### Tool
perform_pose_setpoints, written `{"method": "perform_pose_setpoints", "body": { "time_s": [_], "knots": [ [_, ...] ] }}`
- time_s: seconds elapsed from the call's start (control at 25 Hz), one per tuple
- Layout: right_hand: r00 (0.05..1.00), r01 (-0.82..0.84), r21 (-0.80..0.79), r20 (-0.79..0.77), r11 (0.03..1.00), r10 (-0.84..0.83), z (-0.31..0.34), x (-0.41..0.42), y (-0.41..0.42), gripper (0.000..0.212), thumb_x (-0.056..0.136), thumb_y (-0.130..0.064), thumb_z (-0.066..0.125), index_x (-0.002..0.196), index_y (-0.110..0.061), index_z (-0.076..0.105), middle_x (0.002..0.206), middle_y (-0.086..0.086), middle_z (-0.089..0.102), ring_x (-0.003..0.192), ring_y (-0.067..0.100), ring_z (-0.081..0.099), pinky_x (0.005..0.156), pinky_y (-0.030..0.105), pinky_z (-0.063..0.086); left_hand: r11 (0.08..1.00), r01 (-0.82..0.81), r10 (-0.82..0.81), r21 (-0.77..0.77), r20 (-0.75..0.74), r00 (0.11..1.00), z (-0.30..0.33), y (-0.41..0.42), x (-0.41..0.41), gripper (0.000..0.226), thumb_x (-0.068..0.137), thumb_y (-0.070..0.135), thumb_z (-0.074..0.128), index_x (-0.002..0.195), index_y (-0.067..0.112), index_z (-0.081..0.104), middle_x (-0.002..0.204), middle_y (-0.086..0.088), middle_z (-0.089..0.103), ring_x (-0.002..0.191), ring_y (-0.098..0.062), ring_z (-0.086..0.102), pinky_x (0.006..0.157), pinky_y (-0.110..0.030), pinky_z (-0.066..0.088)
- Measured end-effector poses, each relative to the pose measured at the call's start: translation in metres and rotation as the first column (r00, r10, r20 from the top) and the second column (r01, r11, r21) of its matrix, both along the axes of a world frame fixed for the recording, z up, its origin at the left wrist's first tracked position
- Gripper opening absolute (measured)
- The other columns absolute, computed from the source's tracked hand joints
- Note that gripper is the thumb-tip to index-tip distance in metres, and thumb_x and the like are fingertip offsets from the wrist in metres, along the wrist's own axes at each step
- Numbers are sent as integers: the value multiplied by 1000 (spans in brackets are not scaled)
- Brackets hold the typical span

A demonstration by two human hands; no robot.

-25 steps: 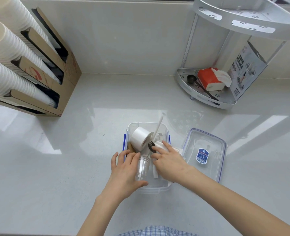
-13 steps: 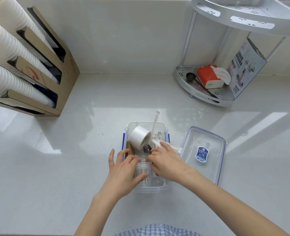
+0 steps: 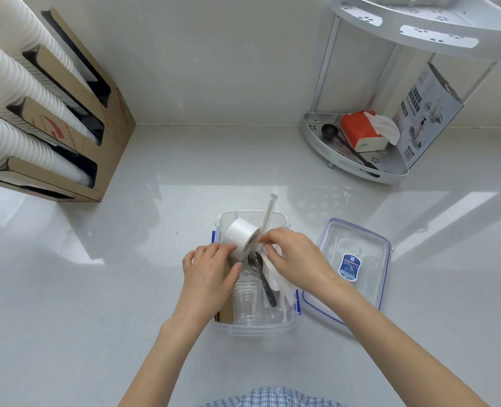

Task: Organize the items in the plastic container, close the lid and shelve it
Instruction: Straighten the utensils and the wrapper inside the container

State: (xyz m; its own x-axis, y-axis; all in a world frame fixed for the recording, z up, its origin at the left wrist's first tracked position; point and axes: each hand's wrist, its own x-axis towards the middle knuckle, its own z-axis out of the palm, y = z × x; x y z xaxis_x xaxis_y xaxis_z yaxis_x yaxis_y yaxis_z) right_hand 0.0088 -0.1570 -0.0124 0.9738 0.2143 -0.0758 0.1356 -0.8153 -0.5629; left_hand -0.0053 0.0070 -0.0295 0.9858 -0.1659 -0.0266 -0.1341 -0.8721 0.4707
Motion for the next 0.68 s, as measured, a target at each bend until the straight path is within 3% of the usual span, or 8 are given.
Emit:
{"method": "perform_pose_setpoints", "body": {
  "time_s": [0.16,0.28,0.52,0.68],
  "knots": [
    [988,117,-117,-90,986,-128,4,0,-13,42,89,-36,50,128,-21,46,124,4,48,119,21,43,89,31,39,990,52,-55,-133,-19,998,3,-9,8,33,90,23,47,122,15,51,120,-1,57,110,-17,51,95,-27,36],
    [973,121,-180,-171,976,-152,1,-11,-11,52,85,-44,54,129,-20,41,124,6,40,118,22,42,83,30,39,982,88,-107,-167,-105,989,-1,-23,12,34,90,22,46,122,13,51,118,-3,61,103,-17,58,89,-27,44],
    [960,218,-88,-163,972,-230,-9,-17,-9,39,92,-26,45,130,-17,41,122,8,41,104,26,53,74,31,39,991,121,-131,-58,-209,969,-10,-51,14,47,91,24,42,134,7,36,131,-10,50,116,-24,51,93,-34,44],
    [947,272,25,-187,962,-263,-19,-18,-13,44,90,-17,44,134,-20,38,119,7,45,96,27,60,86,37,48,998,57,-62,-26,-312,948,-12,-65,19,59,89,24,43,137,-3,22,137,-20,41,125,-33,42,100,-41,40]
  ]
}}
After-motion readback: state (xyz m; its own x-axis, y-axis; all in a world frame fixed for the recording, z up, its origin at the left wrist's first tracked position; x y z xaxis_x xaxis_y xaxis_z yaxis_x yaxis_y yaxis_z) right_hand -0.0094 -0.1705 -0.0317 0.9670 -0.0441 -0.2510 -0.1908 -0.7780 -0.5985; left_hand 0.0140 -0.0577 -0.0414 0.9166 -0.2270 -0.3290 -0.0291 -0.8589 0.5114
